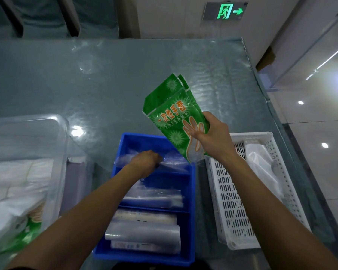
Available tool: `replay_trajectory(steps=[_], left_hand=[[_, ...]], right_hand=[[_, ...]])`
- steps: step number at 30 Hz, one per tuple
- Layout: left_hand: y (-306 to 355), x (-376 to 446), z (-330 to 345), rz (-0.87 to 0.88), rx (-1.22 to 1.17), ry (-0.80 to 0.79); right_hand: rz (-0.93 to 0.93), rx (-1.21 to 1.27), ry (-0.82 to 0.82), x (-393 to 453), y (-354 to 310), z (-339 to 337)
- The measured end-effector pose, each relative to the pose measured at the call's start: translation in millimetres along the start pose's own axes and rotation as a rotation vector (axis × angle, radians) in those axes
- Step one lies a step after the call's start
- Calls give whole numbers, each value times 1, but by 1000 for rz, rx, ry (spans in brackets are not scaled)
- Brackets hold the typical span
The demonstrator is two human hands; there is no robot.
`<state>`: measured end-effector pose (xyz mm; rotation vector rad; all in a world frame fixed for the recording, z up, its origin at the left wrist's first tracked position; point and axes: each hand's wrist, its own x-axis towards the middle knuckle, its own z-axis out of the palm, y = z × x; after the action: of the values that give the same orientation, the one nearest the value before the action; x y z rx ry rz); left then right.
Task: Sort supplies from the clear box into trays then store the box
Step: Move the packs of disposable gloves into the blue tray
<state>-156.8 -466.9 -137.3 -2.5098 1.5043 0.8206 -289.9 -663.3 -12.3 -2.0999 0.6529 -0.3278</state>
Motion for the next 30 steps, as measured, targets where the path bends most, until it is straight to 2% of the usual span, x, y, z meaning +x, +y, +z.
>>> replay_trajectory(steps=[4,12,17,25,30], left_hand=[[4,-11,-4,33,84,48],[10,-39,-1,124,159,271],[11,-52,6,153,130,381],[9,-53,14,138,46,457],[7,-51,11,126,-5,536]], right_hand=[[-79,44,7,7,-15,8],[-226,-5,-76,20,-35,51],[-291,-170,-171,21,-21,77],[-356,-490,-361,23,7,86],[-306,-640,-467,23,15,88]])
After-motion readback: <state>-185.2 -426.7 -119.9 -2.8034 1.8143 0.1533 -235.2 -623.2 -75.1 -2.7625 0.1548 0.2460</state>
